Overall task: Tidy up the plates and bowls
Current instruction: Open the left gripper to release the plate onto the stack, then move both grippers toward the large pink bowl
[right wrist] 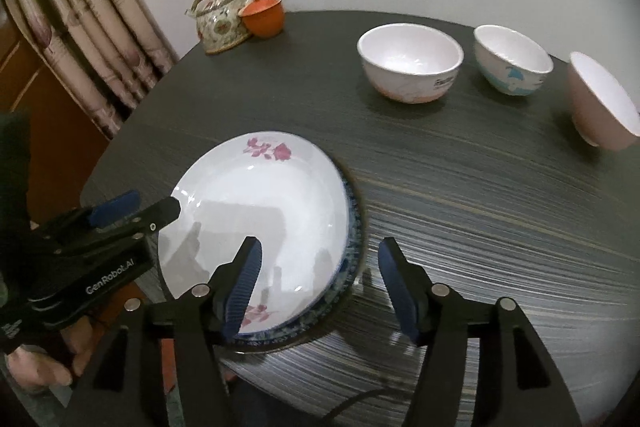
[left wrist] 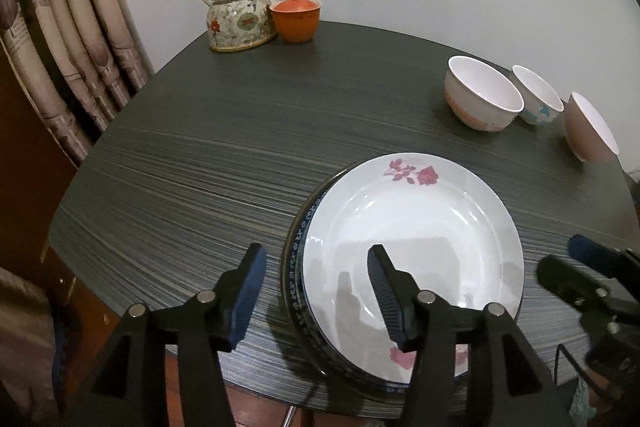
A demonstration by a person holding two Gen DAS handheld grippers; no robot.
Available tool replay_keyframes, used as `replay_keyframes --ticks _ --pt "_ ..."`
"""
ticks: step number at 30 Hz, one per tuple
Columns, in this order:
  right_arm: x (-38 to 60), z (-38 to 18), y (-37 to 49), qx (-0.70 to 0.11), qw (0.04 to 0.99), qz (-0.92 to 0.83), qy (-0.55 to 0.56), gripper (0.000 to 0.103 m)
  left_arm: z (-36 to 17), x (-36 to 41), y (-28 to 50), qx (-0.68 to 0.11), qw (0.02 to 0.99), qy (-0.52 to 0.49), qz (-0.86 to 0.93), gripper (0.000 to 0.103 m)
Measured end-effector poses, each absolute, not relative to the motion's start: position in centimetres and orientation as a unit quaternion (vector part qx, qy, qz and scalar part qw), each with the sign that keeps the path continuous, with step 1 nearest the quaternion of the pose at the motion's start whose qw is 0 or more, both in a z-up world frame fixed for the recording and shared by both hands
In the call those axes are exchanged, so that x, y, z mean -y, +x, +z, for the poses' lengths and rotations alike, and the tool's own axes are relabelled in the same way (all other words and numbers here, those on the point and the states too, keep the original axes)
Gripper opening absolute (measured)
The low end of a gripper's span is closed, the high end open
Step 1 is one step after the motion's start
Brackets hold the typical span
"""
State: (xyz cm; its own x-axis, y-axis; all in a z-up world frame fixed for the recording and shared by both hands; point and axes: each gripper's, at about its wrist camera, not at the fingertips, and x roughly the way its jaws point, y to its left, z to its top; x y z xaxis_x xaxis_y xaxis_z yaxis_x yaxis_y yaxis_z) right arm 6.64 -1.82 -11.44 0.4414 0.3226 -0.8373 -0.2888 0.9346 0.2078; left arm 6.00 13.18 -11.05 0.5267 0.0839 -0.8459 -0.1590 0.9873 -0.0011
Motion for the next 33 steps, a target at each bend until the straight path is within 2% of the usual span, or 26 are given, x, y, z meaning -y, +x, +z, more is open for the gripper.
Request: replay_keyframes --ticks 8,14,33 --pt "5.8 -9.6 5.7 -0.486 0.861 0.145 0.041 0.066 -8.5 -12.3 4.7 -0.48 0.872 -0.065 0.066 0.059" --pt "9.8 -8.3 5.1 -0.481 0.867 0.116 0.064 0.066 -6.2 -9.1 4.3 -0.485 0.871 -0.072 0.039 0.06" --pt "20.0 -7.9 4.5 -0.489 0.865 0.012 0.108 0.067 -2.9 4.9 9.2 -0.492 0.869 0.016 -0.058 0.061"
